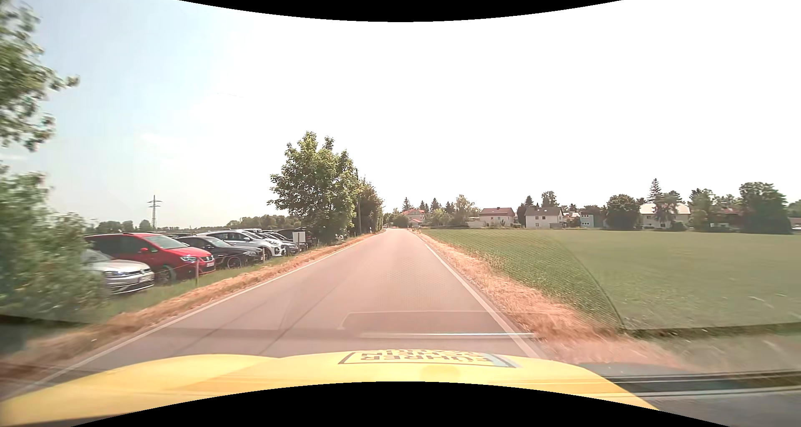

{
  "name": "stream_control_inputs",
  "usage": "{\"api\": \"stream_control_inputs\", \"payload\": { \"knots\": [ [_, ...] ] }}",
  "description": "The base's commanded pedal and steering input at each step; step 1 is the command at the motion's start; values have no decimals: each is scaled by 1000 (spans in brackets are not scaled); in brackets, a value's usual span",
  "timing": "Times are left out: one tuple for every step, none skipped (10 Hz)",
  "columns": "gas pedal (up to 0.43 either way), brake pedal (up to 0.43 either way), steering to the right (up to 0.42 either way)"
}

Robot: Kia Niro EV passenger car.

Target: Follow the waypoints while adhering to traffic rules and regulations

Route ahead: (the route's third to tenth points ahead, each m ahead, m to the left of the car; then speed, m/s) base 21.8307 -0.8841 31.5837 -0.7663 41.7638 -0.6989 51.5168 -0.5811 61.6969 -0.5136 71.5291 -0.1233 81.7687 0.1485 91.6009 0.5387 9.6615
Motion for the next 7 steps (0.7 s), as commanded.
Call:
{"api": "stream_control_inputs", "payload": {
  "knots": [
    [79, 0, -3],
    [79, 0, -1],
    [87, 0, -1],
    [98, 0, -1],
    [118, 0, -1],
    [130, 0, -1],
    [150, 0, -1]
  ]
}}
